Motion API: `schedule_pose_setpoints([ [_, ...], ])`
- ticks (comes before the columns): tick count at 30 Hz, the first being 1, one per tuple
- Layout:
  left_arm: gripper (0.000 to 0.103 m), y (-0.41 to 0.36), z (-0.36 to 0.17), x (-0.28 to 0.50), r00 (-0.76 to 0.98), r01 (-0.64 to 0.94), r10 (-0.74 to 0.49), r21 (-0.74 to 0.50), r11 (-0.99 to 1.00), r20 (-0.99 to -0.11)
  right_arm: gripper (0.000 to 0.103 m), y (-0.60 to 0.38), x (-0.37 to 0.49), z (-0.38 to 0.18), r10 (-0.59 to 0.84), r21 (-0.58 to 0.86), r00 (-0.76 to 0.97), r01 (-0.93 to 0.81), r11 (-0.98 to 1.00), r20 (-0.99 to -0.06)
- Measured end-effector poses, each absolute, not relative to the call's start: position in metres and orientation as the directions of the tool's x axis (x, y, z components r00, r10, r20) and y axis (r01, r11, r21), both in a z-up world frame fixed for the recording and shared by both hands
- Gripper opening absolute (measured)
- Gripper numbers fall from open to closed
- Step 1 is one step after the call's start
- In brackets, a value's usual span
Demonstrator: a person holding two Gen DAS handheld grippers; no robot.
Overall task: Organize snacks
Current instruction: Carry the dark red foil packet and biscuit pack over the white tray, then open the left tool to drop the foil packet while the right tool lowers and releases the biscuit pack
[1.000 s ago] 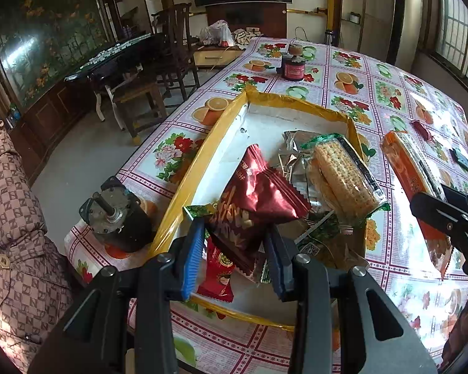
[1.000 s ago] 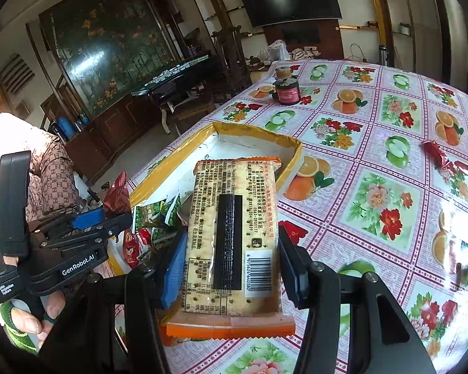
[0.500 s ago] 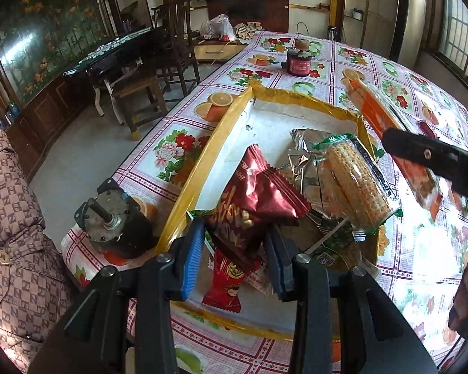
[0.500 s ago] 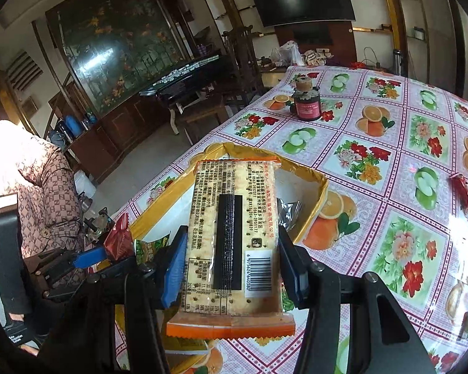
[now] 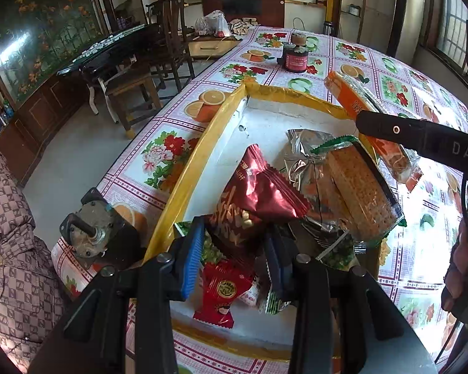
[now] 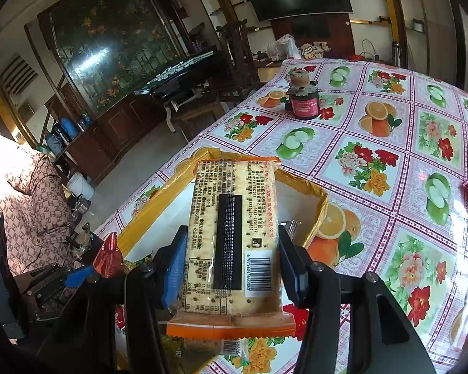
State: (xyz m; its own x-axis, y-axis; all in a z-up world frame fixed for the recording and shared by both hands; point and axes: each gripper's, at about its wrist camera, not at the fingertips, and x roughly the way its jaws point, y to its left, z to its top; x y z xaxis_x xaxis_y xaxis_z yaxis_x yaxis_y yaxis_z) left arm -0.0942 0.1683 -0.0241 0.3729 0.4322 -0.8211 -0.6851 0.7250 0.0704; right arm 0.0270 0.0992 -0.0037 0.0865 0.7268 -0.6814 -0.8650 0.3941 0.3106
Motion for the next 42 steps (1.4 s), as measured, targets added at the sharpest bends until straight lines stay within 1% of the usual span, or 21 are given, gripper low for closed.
schedule_pose_setpoints([
  [12,0.040,0.174,-0.032,-0.075,0.368,-0.672,0.420,0.075,0.736,-0.830,0.053,0.112,0.045,-0.026,0.722,0.371,0.048,-0.833,0.410,-0.691],
  [24,0.040,0.178,-0.039,-0.063,0.363,-0.662,0.410,0.078,0.745,-0.837,0.053,0.128,0.050,-0.039,0.723,0.402,0.015,-0.823,0.401,-0.691],
  [42,0.040,0.187,-0.043,-0.051,0.358,-0.662,0.404,0.076,0.746,-0.842,0.053,0.139,0.052,-0.045,0.726,0.412,0.017,-0.814,0.410,-0.687],
])
